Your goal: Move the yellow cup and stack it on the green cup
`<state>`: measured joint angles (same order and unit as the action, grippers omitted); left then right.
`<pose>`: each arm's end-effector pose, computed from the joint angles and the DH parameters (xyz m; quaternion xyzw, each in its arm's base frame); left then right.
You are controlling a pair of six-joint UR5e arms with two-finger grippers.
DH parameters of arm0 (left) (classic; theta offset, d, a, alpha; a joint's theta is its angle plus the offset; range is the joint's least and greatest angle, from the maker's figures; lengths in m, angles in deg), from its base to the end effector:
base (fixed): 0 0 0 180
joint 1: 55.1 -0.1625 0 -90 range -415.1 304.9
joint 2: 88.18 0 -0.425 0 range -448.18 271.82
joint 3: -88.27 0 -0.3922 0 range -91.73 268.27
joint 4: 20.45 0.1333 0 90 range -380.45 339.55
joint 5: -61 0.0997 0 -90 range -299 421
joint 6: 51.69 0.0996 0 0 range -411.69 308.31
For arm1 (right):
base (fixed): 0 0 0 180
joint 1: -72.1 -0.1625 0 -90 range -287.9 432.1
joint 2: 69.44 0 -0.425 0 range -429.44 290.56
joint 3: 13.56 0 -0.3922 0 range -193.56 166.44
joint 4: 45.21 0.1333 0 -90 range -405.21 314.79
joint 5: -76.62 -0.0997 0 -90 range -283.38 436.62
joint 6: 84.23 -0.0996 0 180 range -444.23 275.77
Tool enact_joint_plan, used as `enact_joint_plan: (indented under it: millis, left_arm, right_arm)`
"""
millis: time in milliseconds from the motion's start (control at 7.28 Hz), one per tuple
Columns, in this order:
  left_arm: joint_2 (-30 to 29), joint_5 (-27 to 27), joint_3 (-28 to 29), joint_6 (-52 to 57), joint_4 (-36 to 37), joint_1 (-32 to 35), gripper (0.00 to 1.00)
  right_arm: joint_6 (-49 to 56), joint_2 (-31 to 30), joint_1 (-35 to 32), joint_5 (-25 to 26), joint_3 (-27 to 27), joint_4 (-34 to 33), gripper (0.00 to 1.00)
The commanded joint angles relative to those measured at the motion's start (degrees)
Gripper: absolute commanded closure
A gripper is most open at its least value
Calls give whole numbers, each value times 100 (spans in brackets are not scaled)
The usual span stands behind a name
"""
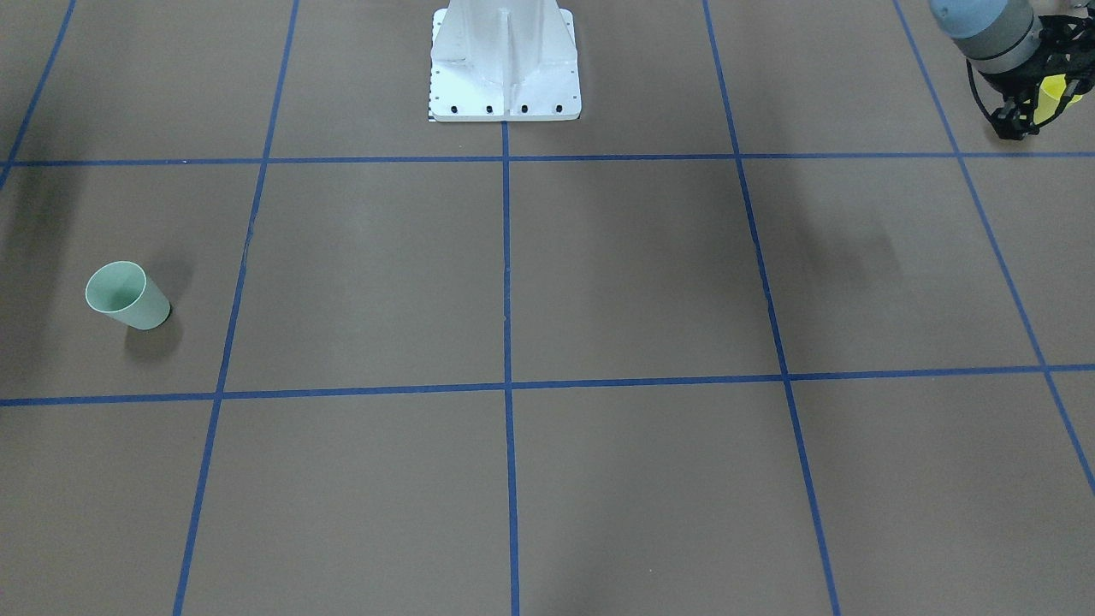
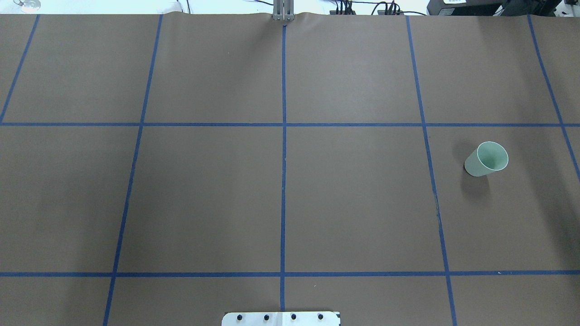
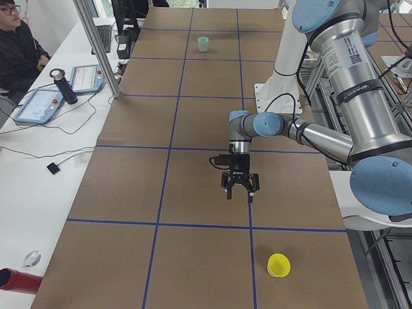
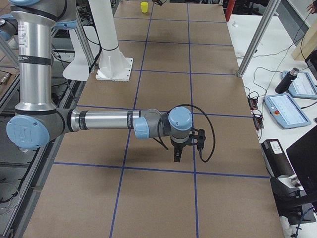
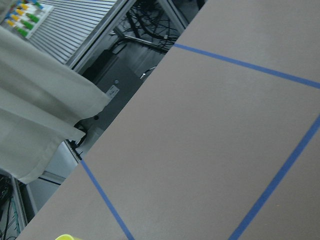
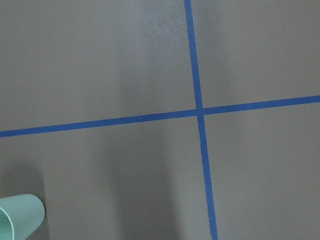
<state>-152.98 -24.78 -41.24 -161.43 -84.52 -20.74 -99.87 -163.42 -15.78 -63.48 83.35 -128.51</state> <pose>0.1491 -0.2723 0.5675 0.0235 -0.1050 -0.4488 0.8871 0.0394 -0.4730 0.6127 0.0100 -0.4286 0.0710 0.9006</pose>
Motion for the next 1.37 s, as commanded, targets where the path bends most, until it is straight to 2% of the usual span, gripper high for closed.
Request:
enact_joint_plan:
  millis: [0,412,550,687,962,1237]
  left_arm:
    - [20,8,520,-1763,465,-509,0]
    - [-182,-62,1522,-3032,457,-1123,0]
    - [-304,-106,1699,-3358,457,-1282,0]
    - [-419,-367,2040,-3692,457,-1536,0]
    - [-543,-685,2367,-4106,457,-1906,0]
    - [-560,-808,2623,-4292,422,-1986,0]
  right_arm:
    - [0,-67,0,-210,12,7,1]
    - [0,-67,0,-228,21,7,1]
    - [0,-76,0,-228,30,7,1]
    - [-9,-94,0,-228,47,7,1]
    - [-9,-103,0,-228,65,7,1]
    - [-9,-129,0,-237,100,7,1]
